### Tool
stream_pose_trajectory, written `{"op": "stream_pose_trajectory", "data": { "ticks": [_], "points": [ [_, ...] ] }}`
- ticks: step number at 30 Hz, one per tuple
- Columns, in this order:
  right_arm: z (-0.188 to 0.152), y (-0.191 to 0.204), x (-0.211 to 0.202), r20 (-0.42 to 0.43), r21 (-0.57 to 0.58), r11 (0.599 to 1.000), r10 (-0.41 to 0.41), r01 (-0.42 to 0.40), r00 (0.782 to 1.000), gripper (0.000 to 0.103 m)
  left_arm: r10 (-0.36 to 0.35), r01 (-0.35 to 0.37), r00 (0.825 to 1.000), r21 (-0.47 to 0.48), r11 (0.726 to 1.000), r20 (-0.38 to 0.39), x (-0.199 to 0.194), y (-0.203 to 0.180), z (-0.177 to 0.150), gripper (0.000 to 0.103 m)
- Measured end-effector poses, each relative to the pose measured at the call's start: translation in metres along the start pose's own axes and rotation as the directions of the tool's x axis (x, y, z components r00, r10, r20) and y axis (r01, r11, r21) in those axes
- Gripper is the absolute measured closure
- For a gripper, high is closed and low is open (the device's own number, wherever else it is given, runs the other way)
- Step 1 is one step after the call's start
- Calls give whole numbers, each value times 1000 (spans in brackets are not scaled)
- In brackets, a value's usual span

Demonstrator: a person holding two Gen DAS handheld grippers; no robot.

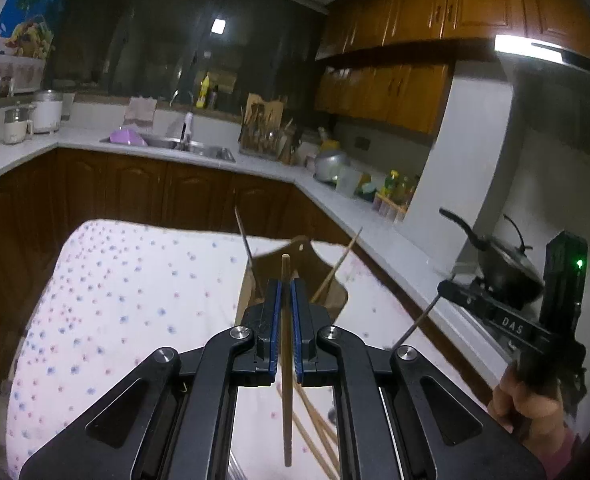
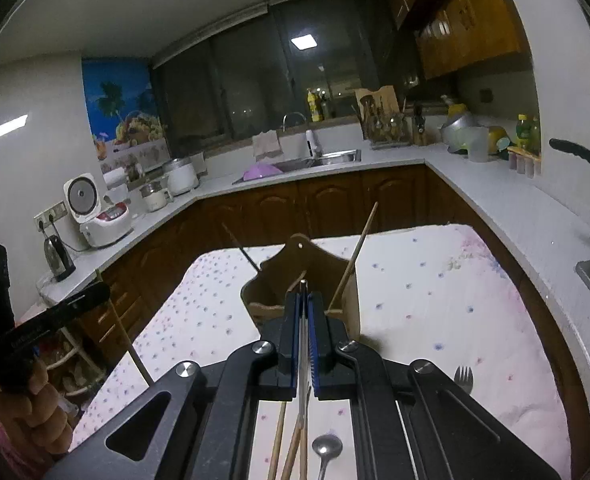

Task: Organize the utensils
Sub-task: 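Lift both chopsticks and lower them into the wooden holder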

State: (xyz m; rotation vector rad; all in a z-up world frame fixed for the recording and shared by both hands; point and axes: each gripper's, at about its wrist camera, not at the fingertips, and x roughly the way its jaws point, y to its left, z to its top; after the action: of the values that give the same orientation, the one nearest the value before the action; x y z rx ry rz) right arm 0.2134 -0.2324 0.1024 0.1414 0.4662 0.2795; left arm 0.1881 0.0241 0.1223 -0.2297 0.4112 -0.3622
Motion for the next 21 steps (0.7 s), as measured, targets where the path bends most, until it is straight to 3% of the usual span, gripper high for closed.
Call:
{"op": "stream_pose_trajectory", "data": {
  "ticks": [11,21],
  "points": [
    [40,-9,2,105,36,999,-13,10,994,99,15,-19,993,32,999,119,18,-10,44,99],
    [90,-19,25,178,40,998,-45,39,983,99,58,-72,970,52,996,235,51,-13,96,99]
  ]
}}
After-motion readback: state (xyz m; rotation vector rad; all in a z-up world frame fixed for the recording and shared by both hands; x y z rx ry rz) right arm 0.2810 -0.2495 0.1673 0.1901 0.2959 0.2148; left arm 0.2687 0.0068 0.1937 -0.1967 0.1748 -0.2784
